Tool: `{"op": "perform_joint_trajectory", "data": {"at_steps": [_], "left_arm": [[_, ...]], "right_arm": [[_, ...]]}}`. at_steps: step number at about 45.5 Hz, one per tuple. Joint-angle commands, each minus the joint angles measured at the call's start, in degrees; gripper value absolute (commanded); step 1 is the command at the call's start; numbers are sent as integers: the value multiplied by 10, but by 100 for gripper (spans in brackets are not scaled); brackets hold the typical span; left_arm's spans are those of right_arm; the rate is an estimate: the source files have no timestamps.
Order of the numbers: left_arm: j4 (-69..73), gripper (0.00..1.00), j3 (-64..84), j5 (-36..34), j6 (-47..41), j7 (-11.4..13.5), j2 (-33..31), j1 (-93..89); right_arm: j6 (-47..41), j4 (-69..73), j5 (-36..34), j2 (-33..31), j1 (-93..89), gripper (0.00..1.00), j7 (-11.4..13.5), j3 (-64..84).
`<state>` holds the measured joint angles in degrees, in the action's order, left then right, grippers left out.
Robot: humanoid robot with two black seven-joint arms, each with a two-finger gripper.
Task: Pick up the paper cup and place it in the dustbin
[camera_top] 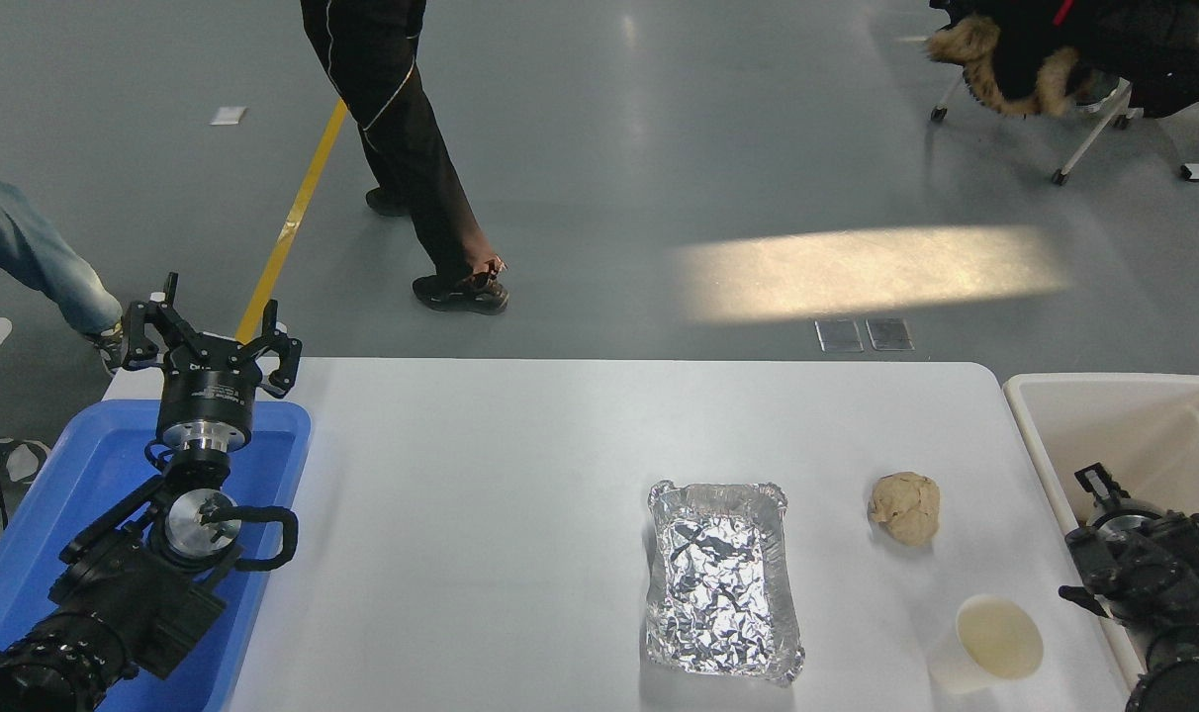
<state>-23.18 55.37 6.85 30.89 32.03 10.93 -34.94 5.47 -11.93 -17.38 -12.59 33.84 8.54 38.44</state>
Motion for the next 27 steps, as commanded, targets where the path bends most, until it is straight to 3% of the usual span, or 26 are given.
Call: {"op": "perform_joint_trajectory", "data": {"at_steps": [1, 6, 14, 22, 27], "left_arm": [[0, 99, 0, -1, 0, 0, 0, 0], [0, 99, 0, 0, 0, 0, 0, 0], [0, 99, 0, -1, 0, 0, 1, 0], [0, 99, -1, -2, 0, 0, 0, 0], [0, 99, -1, -2, 0, 0, 0, 0]], "right_arm": [[-48, 21, 3, -66, 42, 100, -9, 12], [-106, 35, 4, -100, 83, 100, -23, 12], [-126, 91, 5, -128, 149, 100, -26, 64], [-116, 418, 65, -248, 344, 98, -26, 95], [-101, 570, 107, -249, 475, 98, -26, 199]]}}
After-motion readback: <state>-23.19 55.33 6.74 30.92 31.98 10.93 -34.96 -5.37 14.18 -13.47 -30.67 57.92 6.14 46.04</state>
